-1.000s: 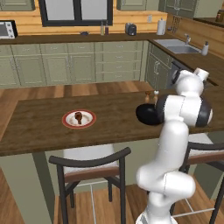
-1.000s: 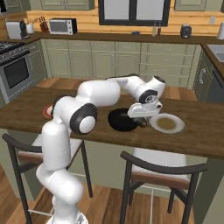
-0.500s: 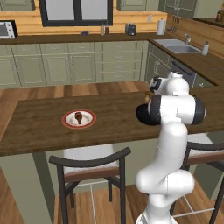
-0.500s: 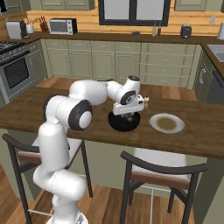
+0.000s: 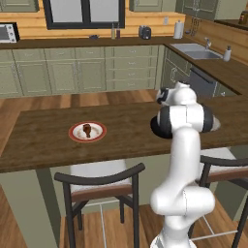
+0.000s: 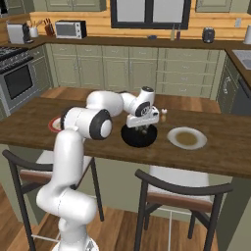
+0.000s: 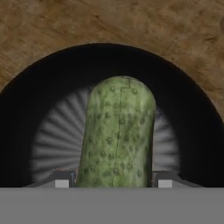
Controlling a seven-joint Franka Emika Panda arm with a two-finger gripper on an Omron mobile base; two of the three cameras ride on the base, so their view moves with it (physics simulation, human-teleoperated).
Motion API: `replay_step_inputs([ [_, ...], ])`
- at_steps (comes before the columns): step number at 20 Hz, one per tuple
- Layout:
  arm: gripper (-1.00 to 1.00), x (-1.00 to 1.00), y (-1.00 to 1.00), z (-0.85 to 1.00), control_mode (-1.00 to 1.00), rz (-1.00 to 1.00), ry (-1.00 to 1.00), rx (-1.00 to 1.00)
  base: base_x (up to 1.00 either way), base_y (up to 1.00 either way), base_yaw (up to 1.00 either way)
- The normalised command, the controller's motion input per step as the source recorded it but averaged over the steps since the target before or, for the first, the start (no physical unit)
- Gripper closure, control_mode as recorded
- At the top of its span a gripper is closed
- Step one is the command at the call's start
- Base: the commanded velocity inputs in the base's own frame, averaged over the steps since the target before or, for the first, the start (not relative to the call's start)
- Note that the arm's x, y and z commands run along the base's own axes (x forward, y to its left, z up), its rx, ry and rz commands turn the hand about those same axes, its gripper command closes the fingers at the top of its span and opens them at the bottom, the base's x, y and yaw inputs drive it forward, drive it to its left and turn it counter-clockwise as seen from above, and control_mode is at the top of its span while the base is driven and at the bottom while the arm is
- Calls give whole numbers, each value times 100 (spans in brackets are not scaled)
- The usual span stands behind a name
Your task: Pick the chicken drumstick and cucumber from their plates and place them in the bowl. Then put the bowl in the fridge.
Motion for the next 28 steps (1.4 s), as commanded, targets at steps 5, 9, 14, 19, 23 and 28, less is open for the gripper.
replay_step_inputs([
  [5,-100,7,15,-55,-100,0,2,0,0,0,0],
  [9,-100,1,15,-23,-100,0,0,0,0,0,0],
  [14,-100,0,7,7,-100,0,0,0,0,0,0],
  [19,-100,-18,15,39,-100,0,0,0,0,0,0],
  [23,-100,-52,63,83,-100,0,0,-1,0,0,0],
  [28,-100,-100,100,23,-100,0,-4,-5,0,0,0],
])
